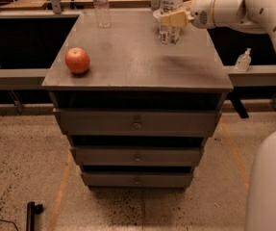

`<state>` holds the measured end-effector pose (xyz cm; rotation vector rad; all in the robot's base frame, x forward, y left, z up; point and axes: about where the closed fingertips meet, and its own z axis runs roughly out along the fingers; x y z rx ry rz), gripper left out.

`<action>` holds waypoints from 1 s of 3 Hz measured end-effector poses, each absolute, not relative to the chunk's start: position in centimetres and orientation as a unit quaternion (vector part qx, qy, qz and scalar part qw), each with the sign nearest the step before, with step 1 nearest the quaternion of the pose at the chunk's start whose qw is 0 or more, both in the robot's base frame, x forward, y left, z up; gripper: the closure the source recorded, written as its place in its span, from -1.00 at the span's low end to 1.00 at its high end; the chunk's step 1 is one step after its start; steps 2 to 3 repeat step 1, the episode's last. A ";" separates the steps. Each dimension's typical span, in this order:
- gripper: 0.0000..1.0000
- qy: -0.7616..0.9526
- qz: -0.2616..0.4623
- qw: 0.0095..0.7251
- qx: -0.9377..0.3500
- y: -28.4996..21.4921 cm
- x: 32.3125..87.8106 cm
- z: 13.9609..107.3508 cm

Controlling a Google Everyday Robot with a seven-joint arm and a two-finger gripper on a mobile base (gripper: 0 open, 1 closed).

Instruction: Pick blue plastic bottle

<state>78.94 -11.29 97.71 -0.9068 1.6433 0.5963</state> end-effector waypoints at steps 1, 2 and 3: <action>1.00 0.693 0.255 0.550 -0.390 -10.9 78.4 98.1; 1.00 0.693 0.255 0.550 -0.390 -10.9 78.4 98.1; 1.00 0.693 0.255 0.550 -0.390 -10.9 78.4 98.1</action>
Offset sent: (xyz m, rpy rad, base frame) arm 0.0000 0.0000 0.0000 0.0000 0.0000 0.0000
